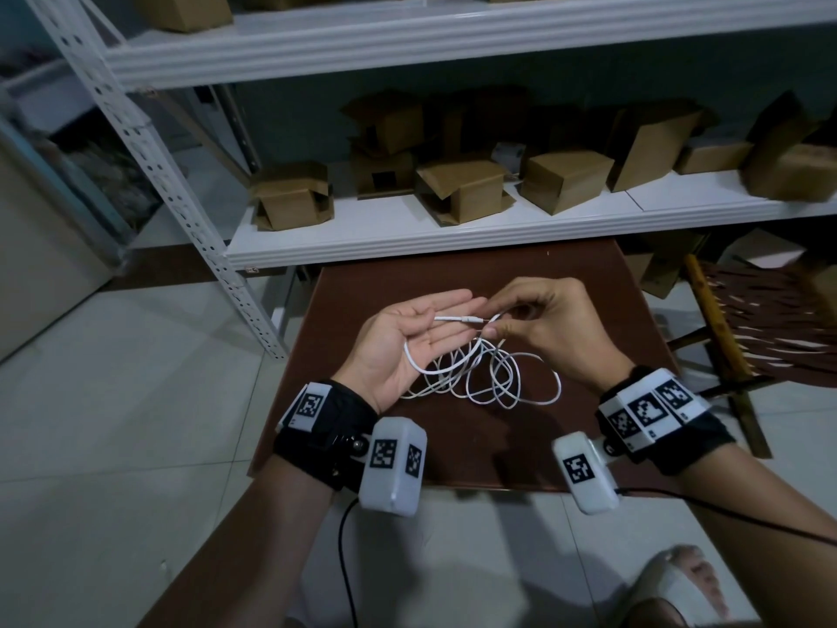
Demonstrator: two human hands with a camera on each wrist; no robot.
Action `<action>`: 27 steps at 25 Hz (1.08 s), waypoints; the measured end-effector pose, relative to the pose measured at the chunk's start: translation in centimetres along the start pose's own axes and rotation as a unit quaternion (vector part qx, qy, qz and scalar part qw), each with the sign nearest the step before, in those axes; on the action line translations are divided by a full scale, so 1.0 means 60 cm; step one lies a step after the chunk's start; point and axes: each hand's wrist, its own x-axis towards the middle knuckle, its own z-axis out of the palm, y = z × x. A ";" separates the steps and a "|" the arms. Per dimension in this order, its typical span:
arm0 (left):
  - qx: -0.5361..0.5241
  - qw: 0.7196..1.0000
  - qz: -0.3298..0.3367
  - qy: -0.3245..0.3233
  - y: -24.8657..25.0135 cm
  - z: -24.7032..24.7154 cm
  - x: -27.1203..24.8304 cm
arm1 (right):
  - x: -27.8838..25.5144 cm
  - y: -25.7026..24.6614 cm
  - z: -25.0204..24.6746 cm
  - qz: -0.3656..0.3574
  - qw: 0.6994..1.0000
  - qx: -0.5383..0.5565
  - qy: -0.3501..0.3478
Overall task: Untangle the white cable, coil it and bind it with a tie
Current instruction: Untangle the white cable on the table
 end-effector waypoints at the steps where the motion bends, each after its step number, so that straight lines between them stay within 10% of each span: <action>1: 0.001 1.000 0.000 0.000 0.001 -0.001 0.000 | 0.000 0.000 0.000 0.011 1.000 0.001 -0.004; 11: 0.047 0.999 -0.008 -0.002 0.001 -0.007 -0.001 | -0.003 -0.003 0.004 0.102 0.993 0.018 -0.053; 19: -0.080 0.997 -0.021 0.003 0.013 -0.003 -0.007 | 0.007 -0.009 0.002 0.155 0.969 0.149 0.122; 27: 0.089 0.995 0.039 0.018 -0.018 0.023 0.003 | -0.001 -0.007 0.030 0.165 0.962 0.190 0.106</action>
